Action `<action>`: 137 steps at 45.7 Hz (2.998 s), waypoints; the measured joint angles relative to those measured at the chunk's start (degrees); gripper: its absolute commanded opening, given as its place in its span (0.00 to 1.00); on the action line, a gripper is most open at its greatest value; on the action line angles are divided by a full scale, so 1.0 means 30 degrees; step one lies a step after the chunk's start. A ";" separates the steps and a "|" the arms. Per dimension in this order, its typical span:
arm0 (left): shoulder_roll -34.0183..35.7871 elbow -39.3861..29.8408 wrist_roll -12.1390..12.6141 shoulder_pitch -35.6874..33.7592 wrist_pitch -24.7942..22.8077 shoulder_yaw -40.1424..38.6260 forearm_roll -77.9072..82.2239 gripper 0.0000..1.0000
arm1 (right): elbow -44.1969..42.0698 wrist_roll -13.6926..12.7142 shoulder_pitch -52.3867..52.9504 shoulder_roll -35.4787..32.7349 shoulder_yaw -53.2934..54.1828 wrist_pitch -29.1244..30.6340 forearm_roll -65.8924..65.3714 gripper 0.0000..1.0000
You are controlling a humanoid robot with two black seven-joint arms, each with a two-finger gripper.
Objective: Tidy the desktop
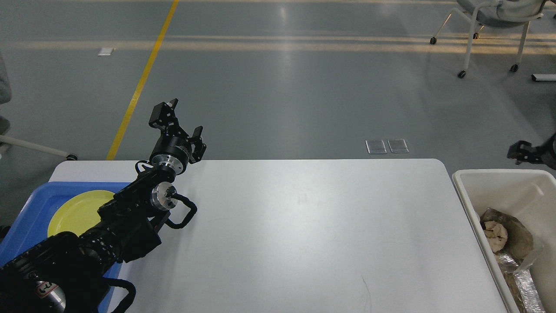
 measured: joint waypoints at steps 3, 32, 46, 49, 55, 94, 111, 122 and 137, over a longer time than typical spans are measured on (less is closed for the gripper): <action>0.0000 0.0000 0.0000 0.0000 0.0000 0.0000 0.0000 1.00 | 0.0894 -0.0029 0.1505 0.0109 0.0026 0.1176 0.0699 1.00; 0.0000 0.0000 0.0000 0.0000 0.0000 0.0000 0.0000 1.00 | 0.2536 -0.0531 0.8861 0.6638 0.1709 0.3313 1.0853 1.00; -0.0001 0.0000 0.0000 0.0000 0.0000 0.0000 0.0001 1.00 | -0.3551 -0.0472 0.2209 1.0856 0.7332 -0.7752 1.1656 1.00; 0.0000 0.0000 0.0000 0.0000 0.0000 0.0000 0.0001 1.00 | -0.4518 -0.0408 0.0970 1.1723 0.8269 -0.9552 1.1665 1.00; 0.0001 0.0000 0.0000 0.0000 0.0000 0.0000 0.0000 1.00 | -0.6902 -0.0280 -0.0893 1.3311 1.0405 -1.1925 1.1664 1.00; 0.0000 0.0000 0.0000 0.0000 0.0000 0.0000 0.0000 1.00 | -1.0357 0.0522 -0.4461 1.4139 2.4646 -1.4571 1.1688 1.00; 0.0000 0.0000 -0.0001 0.0000 0.0000 0.0000 0.0000 1.00 | -1.0197 0.0840 -0.5147 1.3892 2.6382 -1.4517 1.1693 1.00; 0.0000 0.0000 0.0000 0.0000 0.0000 0.0000 0.0000 1.00 | -1.0145 0.1216 -0.6335 1.3942 2.6346 -1.4412 1.1713 1.00; 0.0000 0.0000 0.0000 0.0000 0.0000 0.0000 0.0001 1.00 | -1.0005 0.2531 -0.7354 1.4077 2.6220 -1.4218 1.1714 1.00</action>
